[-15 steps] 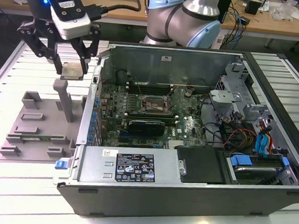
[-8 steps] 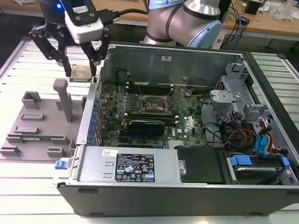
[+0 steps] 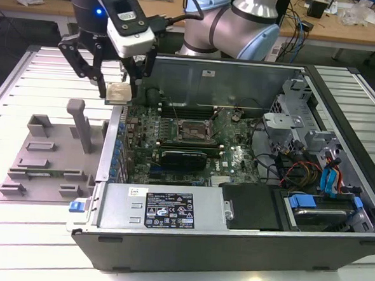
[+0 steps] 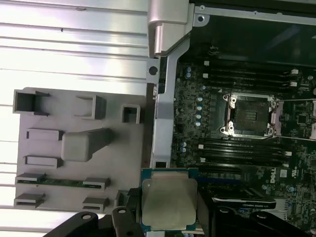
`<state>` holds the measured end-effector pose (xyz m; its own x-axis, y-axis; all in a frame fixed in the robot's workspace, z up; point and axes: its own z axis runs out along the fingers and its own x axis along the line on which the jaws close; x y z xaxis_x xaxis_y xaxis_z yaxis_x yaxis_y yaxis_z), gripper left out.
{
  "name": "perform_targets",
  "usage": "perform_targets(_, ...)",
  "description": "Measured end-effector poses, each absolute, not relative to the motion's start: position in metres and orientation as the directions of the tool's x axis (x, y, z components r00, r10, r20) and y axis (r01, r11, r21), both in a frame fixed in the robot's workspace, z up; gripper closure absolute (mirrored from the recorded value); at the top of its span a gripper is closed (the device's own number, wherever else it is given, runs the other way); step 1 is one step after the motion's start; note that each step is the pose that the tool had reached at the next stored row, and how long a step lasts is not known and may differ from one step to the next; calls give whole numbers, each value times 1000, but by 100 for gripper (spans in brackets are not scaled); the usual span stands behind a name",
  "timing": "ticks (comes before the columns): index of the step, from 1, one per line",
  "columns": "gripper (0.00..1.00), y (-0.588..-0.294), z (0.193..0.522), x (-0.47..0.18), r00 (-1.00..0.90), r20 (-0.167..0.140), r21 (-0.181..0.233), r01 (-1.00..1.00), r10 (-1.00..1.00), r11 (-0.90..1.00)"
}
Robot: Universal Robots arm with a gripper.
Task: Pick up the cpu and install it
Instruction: 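Pick up the cpu and move it towards the insertion slot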
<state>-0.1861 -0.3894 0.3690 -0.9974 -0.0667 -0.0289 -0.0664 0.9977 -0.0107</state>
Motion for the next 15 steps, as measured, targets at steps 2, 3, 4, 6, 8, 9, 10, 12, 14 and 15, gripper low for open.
perform_targets(2,45,-389,369,-179,-997,-29,-11,-66,-67,998)
perform_targets(3,45,-389,368,-177,-997,-29,-11,-66,-67,998)
perform_targets(4,45,-389,368,-173,-997,-29,-11,-66,-67,998)
perform_targets(6,45,-389,368,-167,-997,-28,-11,-66,-67,998)
perform_targets(8,45,-389,367,-158,-997,-28,-11,-66,-67,998)
perform_targets(9,45,-389,366,-154,-997,-28,-11,-66,-67,998)
perform_targets(10,45,-389,366,-152,-997,-28,-11,-66,-67,998)
perform_targets(12,45,-389,365,-148,-997,-27,-11,-66,-67,998)
perform_targets(14,45,-389,363,-142,-997,-27,-11,-66,-67,998)
perform_targets(15,45,-389,363,-140,-997,-27,-10,-66,-67,998)
